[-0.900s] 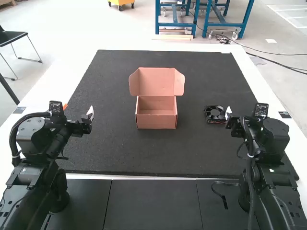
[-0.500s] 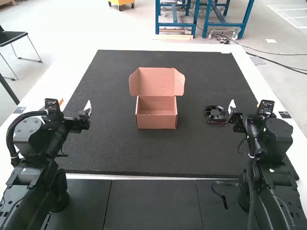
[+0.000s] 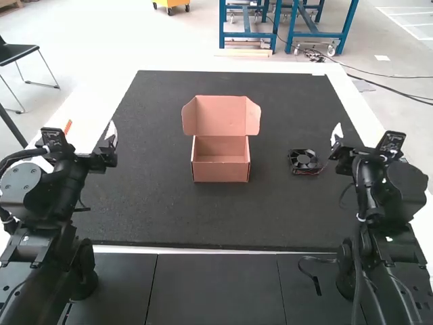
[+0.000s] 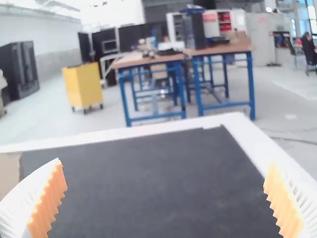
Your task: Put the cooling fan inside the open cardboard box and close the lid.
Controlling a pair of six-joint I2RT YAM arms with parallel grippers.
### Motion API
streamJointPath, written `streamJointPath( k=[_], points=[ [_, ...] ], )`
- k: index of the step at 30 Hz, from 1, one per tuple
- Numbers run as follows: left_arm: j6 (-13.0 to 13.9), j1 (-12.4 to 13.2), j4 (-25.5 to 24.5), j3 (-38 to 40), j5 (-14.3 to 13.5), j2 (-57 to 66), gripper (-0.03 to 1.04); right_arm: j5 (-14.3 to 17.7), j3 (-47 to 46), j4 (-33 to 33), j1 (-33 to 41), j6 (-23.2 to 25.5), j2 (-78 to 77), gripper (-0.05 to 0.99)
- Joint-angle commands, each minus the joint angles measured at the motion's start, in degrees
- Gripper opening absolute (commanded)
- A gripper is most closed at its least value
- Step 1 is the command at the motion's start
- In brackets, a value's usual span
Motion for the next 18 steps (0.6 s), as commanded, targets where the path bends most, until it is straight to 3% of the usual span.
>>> streamJointPath(
  k=[1, 9, 16, 18],
  points=[
    [-0.74, 0.09, -0.04, 4.92, -1.61, 1.27, 0.97, 1.21, 4.98, 0.80, -0.69, 1.06, 4.13, 0.91],
    [-1.97, 0.18, -2.77, 14.67, -1.96, 13.48, 0.97, 2.00, 17.72, 0.10, -0.78, 2.11, 21.79, 0.91],
    [-6.27, 0.45, -6.46, 25.13, -2.14, 26.40, 0.97, 2.26, 29.94, -9.13, -0.78, 2.73, 33.66, 0.91],
    [-6.54, 0.53, -7.78, 28.74, -4.33, 29.65, 0.97, 2.44, 34.07, -13.79, -0.78, 2.73, 37.61, 0.91]
  ],
)
